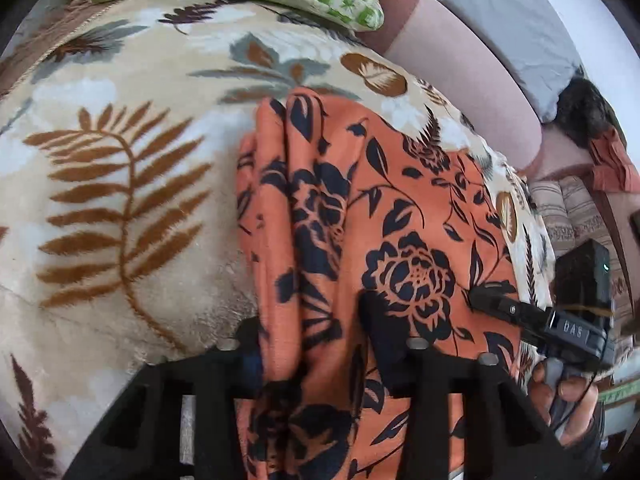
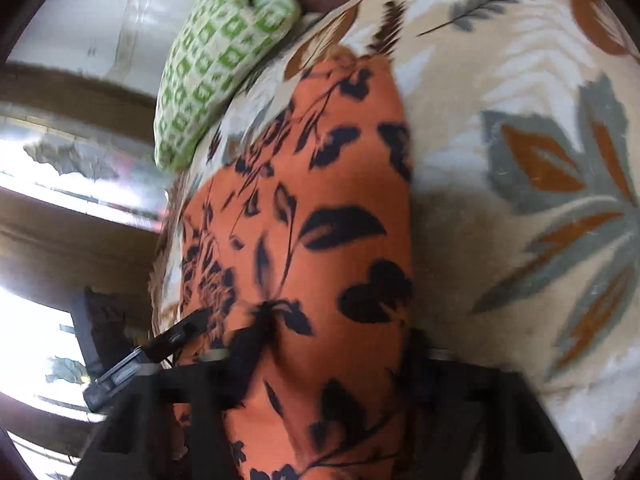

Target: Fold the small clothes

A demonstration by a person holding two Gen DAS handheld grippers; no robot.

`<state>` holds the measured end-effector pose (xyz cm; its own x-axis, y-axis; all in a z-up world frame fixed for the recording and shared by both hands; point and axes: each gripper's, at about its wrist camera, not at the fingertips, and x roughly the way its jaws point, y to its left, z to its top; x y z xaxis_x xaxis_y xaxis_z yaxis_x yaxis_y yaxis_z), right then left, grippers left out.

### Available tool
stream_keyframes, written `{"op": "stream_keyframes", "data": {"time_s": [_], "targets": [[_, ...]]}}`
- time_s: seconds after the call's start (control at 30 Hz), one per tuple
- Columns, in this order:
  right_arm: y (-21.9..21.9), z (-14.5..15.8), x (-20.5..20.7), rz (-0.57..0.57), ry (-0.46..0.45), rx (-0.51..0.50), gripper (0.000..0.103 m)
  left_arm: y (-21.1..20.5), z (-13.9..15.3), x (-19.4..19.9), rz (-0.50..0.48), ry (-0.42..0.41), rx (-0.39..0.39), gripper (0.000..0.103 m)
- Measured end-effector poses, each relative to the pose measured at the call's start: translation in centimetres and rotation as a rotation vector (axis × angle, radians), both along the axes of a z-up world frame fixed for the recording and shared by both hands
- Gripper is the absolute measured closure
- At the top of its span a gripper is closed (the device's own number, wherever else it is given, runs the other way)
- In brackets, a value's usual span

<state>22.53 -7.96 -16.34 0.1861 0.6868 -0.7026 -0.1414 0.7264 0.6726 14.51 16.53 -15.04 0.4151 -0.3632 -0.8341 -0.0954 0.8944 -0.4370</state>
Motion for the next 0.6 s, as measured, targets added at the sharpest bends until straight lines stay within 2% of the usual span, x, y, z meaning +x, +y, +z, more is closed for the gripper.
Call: {"op": "stream_keyframes", "data": {"time_s": [0.1, 0.17, 0.27, 0.3, 0.43, 0.5, 0.6], "targets": [[0.5, 1.7, -0.2, 0.034, -0.043, -0.019, 0.066, -0.5, 0.9, -0.3, 0.010, -0.019, 0.016, 0.075], [0.7, 3.7, -0.5, 0.056, -0.095, -0.028, 0.068, -1.0, 2.4, -0.7, 0.015, -0.061, 0.006, 0.077], [0.5, 7.8, -0.6, 0.076, -0.191, -0.039, 0.069, -3.0, 6.3, -0.9, -0.010, -0.154, -0.003, 0.077], [-0.3, 9.4, -0.4, 0.073, -0.223, -0.036, 0.069, -4.0, 8.2, -0.8, -0.023, -0.200, 0.001, 0.077], [-5.2, 14.9, 0.5, 0.040, -0.311, -0.010, 0.069, -7.6, 12.4, 0.6, -0.061, -0.284, -0.025, 0.076], [-7.8, 16.5, 1.2, 0.020, -0.337, -0.014, 0.069, -9.9, 13.1, 1.5, -0.089, -0.304, -0.017, 0.075], [-11.3, 16.2, 2.4, -0.009, -0.338, -0.022, 0.068, -13.5, 12.0, 3.4, -0.125, -0.297, -0.007, 0.075]]}}
